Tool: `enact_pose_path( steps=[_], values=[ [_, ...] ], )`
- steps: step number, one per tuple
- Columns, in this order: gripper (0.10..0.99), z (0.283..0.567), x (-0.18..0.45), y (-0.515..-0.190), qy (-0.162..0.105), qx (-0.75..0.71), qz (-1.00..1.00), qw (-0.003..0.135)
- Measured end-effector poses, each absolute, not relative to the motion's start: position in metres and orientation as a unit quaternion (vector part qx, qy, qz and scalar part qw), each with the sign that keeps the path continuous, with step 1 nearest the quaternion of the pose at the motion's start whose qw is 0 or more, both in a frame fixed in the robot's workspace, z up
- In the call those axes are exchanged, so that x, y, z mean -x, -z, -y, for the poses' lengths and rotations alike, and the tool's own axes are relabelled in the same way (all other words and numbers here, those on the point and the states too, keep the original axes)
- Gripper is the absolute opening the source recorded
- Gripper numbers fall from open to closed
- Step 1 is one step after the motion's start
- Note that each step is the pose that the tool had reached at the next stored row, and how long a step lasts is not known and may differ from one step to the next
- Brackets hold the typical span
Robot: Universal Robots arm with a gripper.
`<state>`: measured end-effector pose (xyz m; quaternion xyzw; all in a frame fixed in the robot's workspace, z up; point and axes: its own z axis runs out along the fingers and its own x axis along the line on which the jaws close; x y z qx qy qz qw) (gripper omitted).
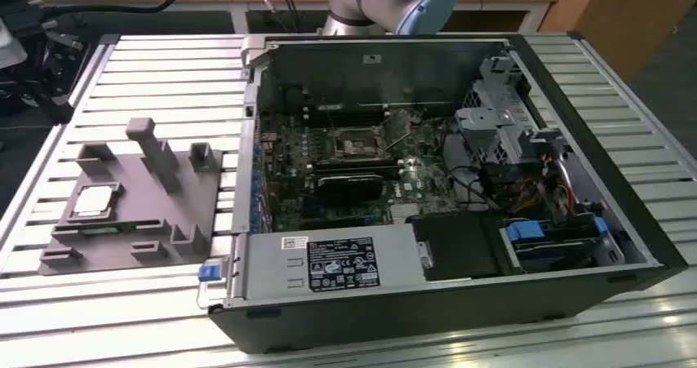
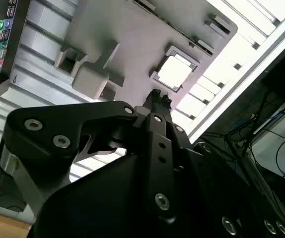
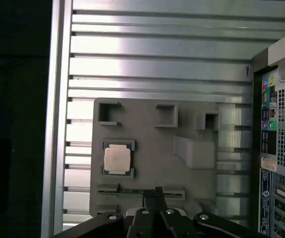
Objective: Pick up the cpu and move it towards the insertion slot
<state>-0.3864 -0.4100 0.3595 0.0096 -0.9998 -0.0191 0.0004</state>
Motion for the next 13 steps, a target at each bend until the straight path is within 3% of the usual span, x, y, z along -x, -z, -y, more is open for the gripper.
enact_pose_path(
  steps=[13],
  values=[
    [0.106, 0.4100, 0.3956, -0.3562, 0.019, -0.010, 1.000, 0.000]
  ],
)
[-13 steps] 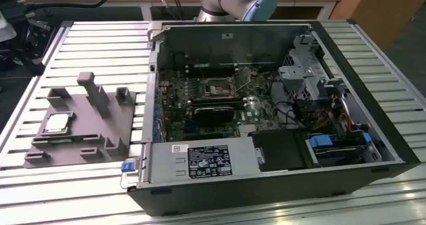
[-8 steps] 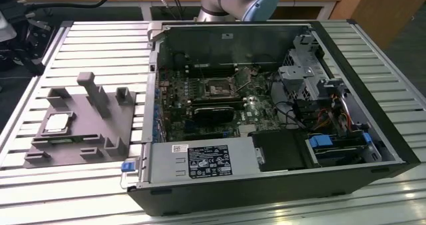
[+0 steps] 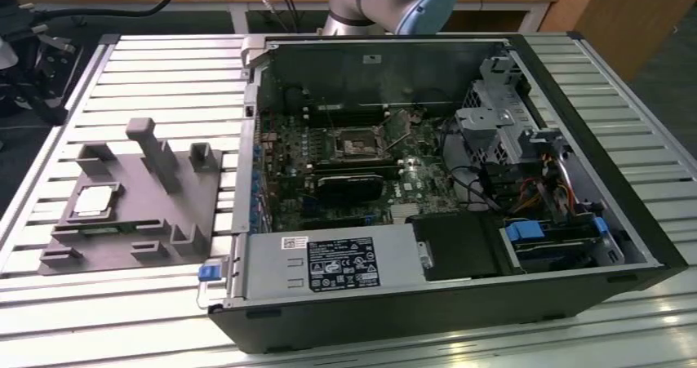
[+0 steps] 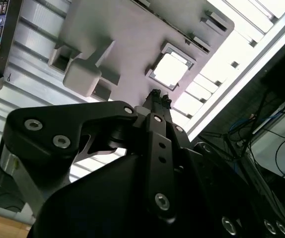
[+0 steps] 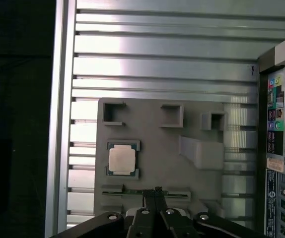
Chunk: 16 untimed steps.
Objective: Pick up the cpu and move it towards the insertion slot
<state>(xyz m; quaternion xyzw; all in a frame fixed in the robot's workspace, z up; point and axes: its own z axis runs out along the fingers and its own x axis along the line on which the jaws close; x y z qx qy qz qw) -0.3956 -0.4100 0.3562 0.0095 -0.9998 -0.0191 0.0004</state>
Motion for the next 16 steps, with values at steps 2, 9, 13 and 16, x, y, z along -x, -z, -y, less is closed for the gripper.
enact_pose_path(
  steps=[2, 9, 13, 16],
  values=[
    [0.106, 0.410, 0.399, -0.356, 0.019, -0.010, 1.000, 0.000],
    [0.106, 0.410, 0.412, -0.353, 0.019, -0.010, 1.000, 0.000],
    [0.106, 0.410, 0.415, -0.349, 0.019, -0.010, 1.000, -0.001],
    [0.114, 0.411, 0.416, -0.347, 0.019, -0.010, 1.000, -0.001]
  ],
)
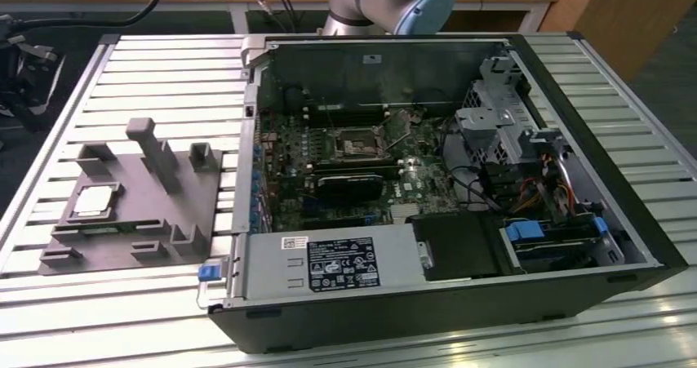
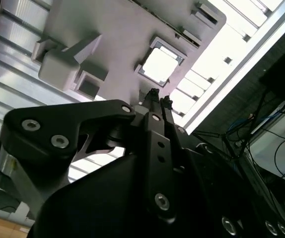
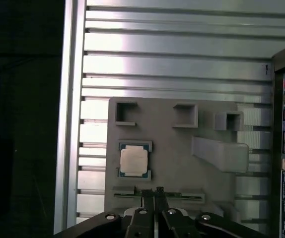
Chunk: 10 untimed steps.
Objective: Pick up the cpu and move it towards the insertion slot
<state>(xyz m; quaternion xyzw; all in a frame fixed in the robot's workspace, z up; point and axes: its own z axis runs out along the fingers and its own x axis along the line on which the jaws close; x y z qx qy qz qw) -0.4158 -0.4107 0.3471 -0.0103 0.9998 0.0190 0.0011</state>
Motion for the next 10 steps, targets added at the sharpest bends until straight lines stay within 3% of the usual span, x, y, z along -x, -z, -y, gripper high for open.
enact_pose_path(
  steps=[2, 3, 6, 7, 10],
  values=[
    [0.235, 0.411, 0.417, -0.345, -0.019, 0.010, -1.000, 0.001],
    [0.235, 0.411, 0.417, -0.343, -0.019, 0.010, -1.000, 0.001],
    [0.412, 0.411, 0.418, -0.339, -0.019, 0.011, -1.000, 0.001],
    [0.412, 0.411, 0.419, -0.337, -0.019, 0.011, -1.000, 0.001],
    [0.525, 0.411, 0.419, -0.332, -0.019, 0.011, -1.000, 0.001]
  ],
)
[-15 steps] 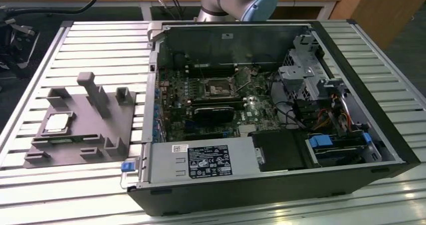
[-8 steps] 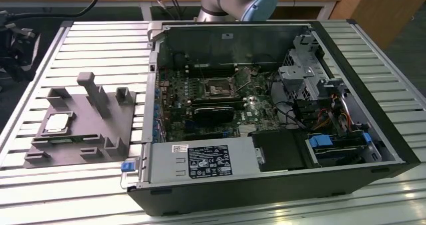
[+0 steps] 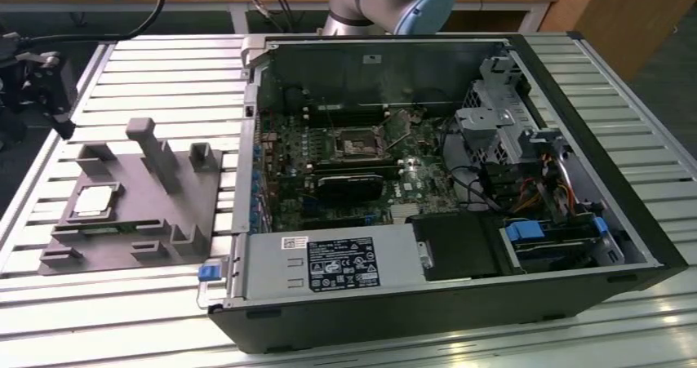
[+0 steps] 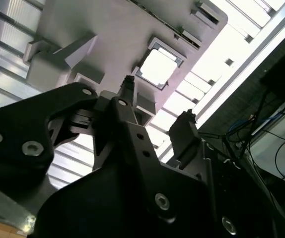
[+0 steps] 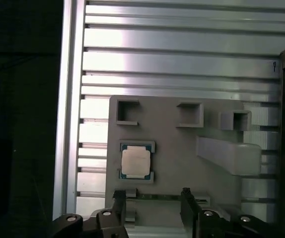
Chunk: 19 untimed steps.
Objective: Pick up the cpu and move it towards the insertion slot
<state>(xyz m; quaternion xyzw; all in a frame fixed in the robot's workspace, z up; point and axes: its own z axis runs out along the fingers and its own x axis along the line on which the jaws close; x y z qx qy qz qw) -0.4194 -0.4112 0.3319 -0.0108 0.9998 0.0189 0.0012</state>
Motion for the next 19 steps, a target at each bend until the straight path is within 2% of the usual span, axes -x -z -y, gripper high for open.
enact_pose_path(
  steps=[2, 4, 5, 19],
  values=[
    [0.643, 0.411, 0.420, -0.328, -0.019, 0.011, -1.000, 0.001],
    [0.643, 0.411, 0.421, -0.325, -0.019, 0.011, -1.000, 0.001],
    [0.706, 0.411, 0.421, -0.323, -0.019, 0.011, -1.000, 0.001],
    [0.706, 0.412, 0.425, -0.297, -0.019, 0.011, -1.000, 0.001]
  ],
)
